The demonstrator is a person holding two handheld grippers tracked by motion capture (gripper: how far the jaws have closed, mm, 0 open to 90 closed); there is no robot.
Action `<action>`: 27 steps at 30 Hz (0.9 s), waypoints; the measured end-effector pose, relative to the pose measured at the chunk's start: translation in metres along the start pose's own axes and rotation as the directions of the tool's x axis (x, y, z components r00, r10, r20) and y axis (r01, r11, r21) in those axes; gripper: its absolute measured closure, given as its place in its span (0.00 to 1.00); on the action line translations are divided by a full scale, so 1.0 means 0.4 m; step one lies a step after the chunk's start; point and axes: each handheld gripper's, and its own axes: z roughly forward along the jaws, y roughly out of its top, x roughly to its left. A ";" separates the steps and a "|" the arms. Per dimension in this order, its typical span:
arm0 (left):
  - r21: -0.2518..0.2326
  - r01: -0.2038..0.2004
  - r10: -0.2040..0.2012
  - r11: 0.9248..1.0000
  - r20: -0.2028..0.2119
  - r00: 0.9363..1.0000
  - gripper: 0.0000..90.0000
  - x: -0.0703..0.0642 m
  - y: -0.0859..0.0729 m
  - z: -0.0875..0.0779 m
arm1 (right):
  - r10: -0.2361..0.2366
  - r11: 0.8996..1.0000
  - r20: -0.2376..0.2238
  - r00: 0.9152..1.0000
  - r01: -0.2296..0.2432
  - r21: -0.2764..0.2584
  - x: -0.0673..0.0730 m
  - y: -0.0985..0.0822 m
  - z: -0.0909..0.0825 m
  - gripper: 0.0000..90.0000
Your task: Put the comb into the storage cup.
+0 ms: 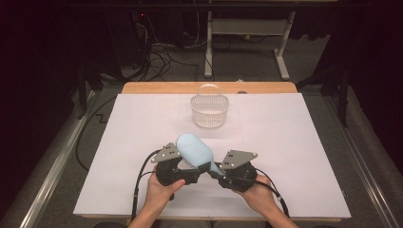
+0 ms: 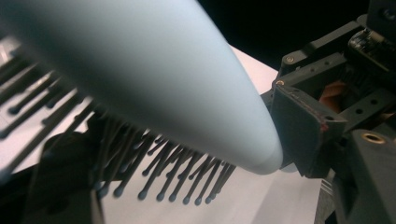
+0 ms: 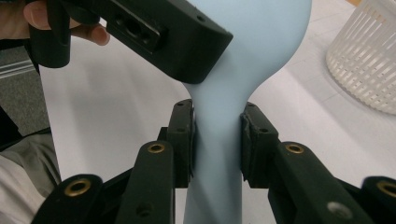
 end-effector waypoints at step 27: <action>0.007 0.017 -0.018 1.000 0.010 1.000 0.43 -0.004 0.001 -0.004 | -0.001 1.000 0.008 1.000 0.000 0.022 0.000 0.002 0.009 0.78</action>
